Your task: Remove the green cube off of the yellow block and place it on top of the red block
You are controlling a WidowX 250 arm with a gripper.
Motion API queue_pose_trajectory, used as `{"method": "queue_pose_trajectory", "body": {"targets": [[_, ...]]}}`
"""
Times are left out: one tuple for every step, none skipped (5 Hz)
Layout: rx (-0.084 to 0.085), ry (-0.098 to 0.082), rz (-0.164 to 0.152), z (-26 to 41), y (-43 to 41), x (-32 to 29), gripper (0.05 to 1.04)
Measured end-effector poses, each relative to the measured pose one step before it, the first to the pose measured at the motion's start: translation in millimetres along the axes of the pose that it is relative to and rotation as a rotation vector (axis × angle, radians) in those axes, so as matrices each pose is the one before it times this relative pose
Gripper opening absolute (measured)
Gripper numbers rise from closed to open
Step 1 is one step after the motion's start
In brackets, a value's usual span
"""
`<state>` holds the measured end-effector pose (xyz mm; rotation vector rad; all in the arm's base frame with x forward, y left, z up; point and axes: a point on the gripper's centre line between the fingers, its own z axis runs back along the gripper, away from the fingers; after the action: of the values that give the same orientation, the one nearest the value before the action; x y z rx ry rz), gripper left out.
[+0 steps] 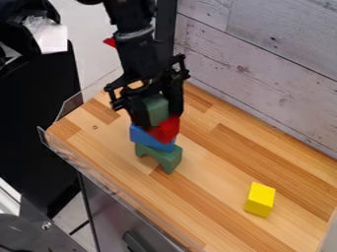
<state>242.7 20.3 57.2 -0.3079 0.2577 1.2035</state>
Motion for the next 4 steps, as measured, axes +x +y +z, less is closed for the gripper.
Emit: {"method": "queue_pose_trajectory", "body": {"targets": [[0.0011,-0.0024,-0.0110,3.83,-4.03,1.47,1.005],[0.0019,-0.0146,-0.0149,4.03,-5.03,0.31,1.000],[0.0023,-0.0113,-0.0087,3.86,-3.75,0.62,1.000],[0.0544,-0.0314,-0.0292,14.27,-9.60,-4.31,1.000]]}}
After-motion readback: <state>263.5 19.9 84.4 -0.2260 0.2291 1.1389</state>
